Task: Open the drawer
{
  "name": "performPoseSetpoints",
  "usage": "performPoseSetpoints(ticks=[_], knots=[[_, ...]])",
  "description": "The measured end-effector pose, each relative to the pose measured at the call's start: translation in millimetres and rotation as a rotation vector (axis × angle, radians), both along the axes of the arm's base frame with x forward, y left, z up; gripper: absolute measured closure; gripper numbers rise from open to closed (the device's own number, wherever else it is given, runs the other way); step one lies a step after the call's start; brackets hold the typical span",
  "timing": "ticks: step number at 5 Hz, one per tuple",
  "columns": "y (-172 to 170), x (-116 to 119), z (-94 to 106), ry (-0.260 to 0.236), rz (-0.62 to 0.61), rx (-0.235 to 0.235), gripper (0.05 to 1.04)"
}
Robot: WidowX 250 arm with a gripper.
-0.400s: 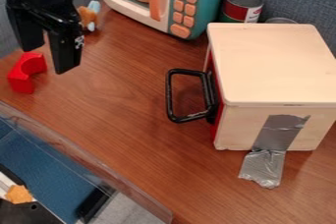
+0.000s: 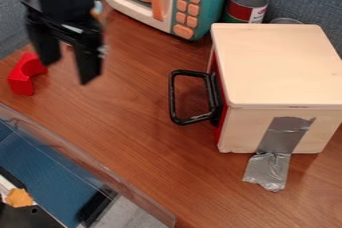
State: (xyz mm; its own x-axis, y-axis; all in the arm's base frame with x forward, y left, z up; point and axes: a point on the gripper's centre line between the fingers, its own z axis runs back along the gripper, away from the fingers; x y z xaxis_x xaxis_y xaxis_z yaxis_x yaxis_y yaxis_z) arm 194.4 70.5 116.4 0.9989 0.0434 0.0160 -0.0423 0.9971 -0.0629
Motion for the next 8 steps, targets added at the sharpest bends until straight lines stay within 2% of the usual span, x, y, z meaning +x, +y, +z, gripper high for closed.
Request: performPoseSetpoints(ticks=[1,2,3,4,6,7,8], knots=[[-20,9,-12.0,-0.021,0.089,-0.057,0.084],[-36,27,-19.4,-0.091,0.097,-0.040,0.084],[-51,48,-27.4,-0.197,0.106,-0.002,0.084],[-53,64,-34.0,-0.270,0.138,0.015,0.084],[-48,80,-49.8,-0.295,0.199,0.036,0.084],[-43,90,-57.4,-0.303,0.244,0.031,0.084],[-43,97,-64.9,-0.306,0.334,0.004,0.084]])
